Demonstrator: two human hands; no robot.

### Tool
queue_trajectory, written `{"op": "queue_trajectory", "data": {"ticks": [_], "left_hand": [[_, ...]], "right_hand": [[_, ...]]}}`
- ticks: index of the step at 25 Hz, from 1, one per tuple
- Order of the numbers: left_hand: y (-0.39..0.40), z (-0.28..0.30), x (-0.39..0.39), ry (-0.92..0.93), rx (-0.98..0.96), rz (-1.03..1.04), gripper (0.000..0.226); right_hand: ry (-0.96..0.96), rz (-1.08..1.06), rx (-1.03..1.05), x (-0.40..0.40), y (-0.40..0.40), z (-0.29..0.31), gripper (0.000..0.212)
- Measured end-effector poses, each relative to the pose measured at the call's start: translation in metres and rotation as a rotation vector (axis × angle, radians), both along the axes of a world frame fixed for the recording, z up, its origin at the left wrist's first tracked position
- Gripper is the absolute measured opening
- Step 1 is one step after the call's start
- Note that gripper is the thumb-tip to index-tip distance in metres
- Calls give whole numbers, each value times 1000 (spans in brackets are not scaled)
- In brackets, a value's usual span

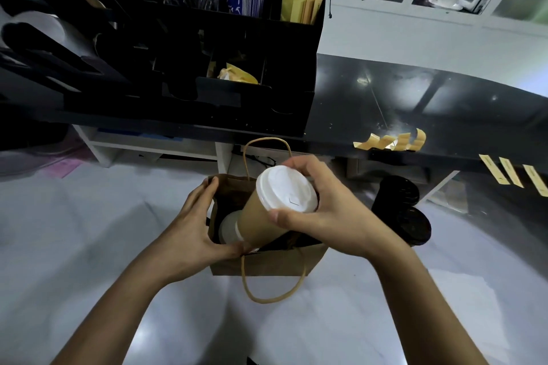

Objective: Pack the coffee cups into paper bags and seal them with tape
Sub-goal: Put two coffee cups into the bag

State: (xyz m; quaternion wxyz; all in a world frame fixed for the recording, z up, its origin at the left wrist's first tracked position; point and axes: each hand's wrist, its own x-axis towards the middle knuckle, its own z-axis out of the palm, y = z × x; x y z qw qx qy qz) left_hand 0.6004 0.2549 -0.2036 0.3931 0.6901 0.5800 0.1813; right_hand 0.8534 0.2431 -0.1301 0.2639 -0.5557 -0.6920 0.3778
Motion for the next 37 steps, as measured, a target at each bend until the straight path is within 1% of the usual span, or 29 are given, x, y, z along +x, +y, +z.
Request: {"op": "queue_trajectory", "data": {"ticks": [4,8,10,14,19,21,25,30,34,37], "left_hand": [[-1,-2,-1,-20,-8,6,132],[-1,-2,0,-5,-12,7,134],[-2,-2,1,0,2,1,133],[-2,-1,2,-5,-9,2,134],[-2,-1,1,-13,-11,-3,135],[-2,-1,1,-15,-12,-6,135],[-2,-2,0,-8,-14,-12,136],[-1,-5,-3,-2,-16,-14,137],[-1,-4,-4,-5,-9,-16,136],[0,-4,-3,-9,-5,-13,136]], "right_hand": [[-125,-21,-12,3,6,-11,69],[-373,-29,4,13,8,-14,68],[-460,-32,-7,14,9,-15,69],[-613,71,-66,8,14,-18,77],[-786,117,-9,-6,29,-39,77],[-839,128,12,-10,33,-45,78],[-880,133,21,-16,36,-53,82],[-1028,170,89,-22,39,-61,74],[-1120,175,99,-26,43,-66,75],[-1132,182,74,-26,45,-65,70]]}}
